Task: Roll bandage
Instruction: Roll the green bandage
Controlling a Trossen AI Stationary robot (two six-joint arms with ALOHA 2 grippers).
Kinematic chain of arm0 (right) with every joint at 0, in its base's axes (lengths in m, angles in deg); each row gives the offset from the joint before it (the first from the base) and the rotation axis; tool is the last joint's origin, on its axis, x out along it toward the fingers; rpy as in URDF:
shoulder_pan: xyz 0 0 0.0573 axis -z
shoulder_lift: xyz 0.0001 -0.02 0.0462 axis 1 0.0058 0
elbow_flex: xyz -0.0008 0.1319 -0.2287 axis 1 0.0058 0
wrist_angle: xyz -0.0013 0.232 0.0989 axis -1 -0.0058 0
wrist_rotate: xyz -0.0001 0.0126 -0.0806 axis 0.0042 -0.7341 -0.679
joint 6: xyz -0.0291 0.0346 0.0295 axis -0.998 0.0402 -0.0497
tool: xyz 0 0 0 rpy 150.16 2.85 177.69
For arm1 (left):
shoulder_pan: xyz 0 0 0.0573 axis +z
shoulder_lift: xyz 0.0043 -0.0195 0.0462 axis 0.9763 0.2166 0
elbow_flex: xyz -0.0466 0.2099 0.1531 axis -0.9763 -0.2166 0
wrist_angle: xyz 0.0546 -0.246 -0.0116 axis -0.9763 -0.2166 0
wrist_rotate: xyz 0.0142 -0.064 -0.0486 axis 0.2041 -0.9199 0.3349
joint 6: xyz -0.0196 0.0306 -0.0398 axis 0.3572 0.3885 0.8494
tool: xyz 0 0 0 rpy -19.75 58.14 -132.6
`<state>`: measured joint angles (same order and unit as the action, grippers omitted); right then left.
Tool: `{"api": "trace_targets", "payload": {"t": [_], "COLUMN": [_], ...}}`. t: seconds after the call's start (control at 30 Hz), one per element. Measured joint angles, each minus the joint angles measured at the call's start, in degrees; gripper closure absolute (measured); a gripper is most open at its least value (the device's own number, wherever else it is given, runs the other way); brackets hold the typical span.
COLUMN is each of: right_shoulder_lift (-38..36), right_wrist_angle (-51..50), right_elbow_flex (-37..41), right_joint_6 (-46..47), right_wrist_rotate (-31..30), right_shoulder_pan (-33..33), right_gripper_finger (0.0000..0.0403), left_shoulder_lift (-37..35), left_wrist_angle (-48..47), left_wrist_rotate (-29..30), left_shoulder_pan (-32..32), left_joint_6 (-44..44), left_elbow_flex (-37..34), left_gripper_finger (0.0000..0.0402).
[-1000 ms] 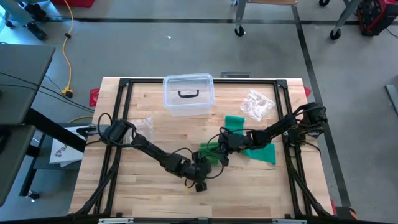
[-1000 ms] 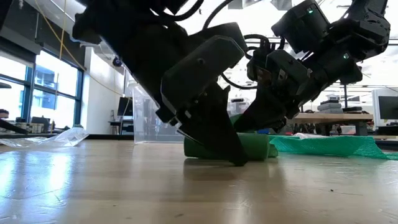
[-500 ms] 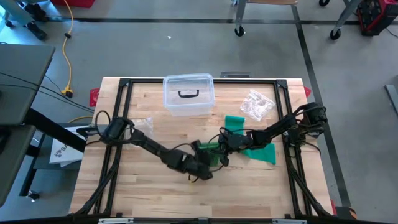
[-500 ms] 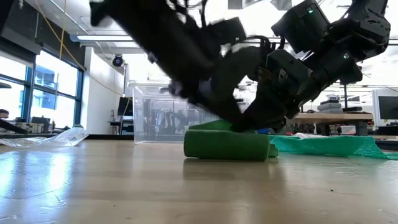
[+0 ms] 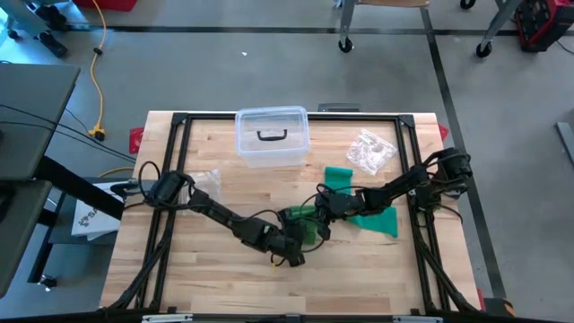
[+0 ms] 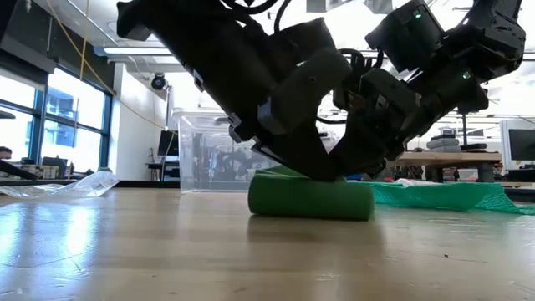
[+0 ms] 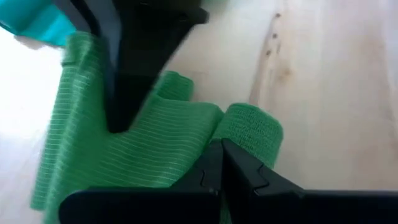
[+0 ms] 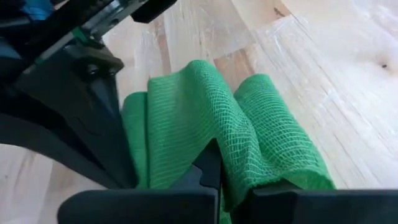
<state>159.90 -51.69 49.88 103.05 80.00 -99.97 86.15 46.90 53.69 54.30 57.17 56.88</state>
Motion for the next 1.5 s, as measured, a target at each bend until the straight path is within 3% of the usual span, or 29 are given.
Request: {"api": "trace_targets", "payload": {"t": [0.3, 0.43, 0.77, 0.97, 1.17, 1.33, 1.5], "right_shoulder_lift": [0.0, 0.0, 0.2, 0.2, 0.2, 0.2, 0.2], "right_wrist_angle": [1.4, 3.0, 2.2, 2.3, 2.4, 2.3, 2.0], "right_elbow_flex": [0.0, 0.0, -0.4, -0.4, -0.4, -0.4, -0.4], "right_joint_6": [-3.3, -4.6, -6.3, -7.0, -6.9, -6.9, -6.8], "right_wrist_rotate": [-0.1, -2.3, -2.4, -2.4, -2.4, -2.4, -1.7], "right_shoulder_pan": [1.7, 1.9, 0.7, -0.4, -0.6, -0.6, -0.6], "right_gripper_finger": [0.0403, 0.0403, 0.0403, 0.0403, 0.0403, 0.0403, 0.0403], "left_shoulder_lift": [0.1, 0.3, -0.3, -3.4, -3.7, -3.6, -3.9], "left_wrist_angle": [-0.4, -1.0, -0.6, -8.5, -9.2, -8.2, -4.3], "left_wrist_rotate": [-18.3, -19.9, -14.3, -3.8, 8.1, 8.3, 0.3], "left_shoulder_pan": [1.6, 1.2, -0.5, -2.1, -1.2, 1.3, 2.2], "left_joint_6": [-1.5, -1.9, -1.4, -2.6, -2.4, -1.4, -2.4], "left_elbow_flex": [0.0, -0.4, -0.7, 2.3, 2.2, 0.6, -1.3], "left_gripper_finger": [0.0401, 0.0401, 0.0401, 0.0401, 0.0401, 0.0401, 0.0401]}}
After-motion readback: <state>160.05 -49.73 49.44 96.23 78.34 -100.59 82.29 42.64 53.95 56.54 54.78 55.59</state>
